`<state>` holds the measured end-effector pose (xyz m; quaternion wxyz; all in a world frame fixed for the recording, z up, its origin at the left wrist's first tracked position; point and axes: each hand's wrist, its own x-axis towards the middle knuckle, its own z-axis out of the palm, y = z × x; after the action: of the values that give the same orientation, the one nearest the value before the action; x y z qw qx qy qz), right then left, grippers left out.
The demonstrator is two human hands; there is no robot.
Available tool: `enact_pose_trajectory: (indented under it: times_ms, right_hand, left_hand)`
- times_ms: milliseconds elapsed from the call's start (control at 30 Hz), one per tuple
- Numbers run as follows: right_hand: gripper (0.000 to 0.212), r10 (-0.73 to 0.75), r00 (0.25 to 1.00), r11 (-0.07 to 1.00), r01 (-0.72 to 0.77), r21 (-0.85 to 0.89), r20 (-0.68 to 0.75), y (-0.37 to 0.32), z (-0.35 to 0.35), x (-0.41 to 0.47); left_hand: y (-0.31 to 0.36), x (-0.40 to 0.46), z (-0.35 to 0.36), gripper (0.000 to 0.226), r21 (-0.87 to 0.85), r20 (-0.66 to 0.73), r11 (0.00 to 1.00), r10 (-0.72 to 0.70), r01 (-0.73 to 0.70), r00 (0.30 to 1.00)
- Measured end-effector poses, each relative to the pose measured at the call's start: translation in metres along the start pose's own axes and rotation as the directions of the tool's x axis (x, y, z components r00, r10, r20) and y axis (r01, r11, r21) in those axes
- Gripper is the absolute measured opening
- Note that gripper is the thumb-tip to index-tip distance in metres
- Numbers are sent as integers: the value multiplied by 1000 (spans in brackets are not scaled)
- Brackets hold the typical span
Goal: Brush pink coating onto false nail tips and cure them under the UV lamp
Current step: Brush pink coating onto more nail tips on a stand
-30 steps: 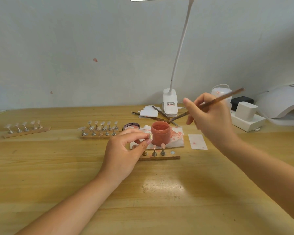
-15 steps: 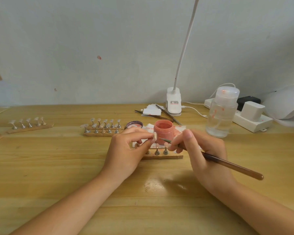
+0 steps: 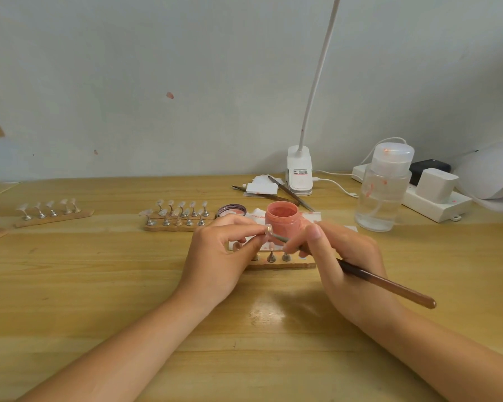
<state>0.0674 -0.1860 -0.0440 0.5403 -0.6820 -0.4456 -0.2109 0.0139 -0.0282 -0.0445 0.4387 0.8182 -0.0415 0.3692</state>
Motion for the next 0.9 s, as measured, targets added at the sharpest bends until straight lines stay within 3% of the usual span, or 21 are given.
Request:
enact_pose_trajectory:
  times_ms: [100,233,367,500,633,767,900]
  right_hand:
    - [53,17,1000,996,-15,88,-17,1,-1,-2]
    - [51,0,1000,1000,1,13,-28,-1,0,0]
    - [58,43,999,993,-41,112,-13,-1,-1,-1]
    - [51,21,1000,1000,-21,12,-21,-2,0,0]
    - [57,70,998,986,-69,149,-2,-2,-1,-2]
    - [48,61,998,997,-60,47,-10,-2,-1,0]
    - [56,89,996,985,-89,151,7,-4,0,-2]
  left_hand:
    - [1,0,1,21,-17,-2,1000,-5,5,1000]
    - [1,-1,1,20,-16,-2,1000,19,-19,1000]
    - [1,0,1,19,-22,1,1000,13,-13,1000]
    - [-1,0,1,16,-7,-2,999,46,-46,999]
    - [-1,0,1,16,-21,-10,999,47,-47,999]
    - [-2,0,1,16,-5,-5,999,53,-54,999]
    - [-1,0,1,16,-8,-12,999,43,-43,999]
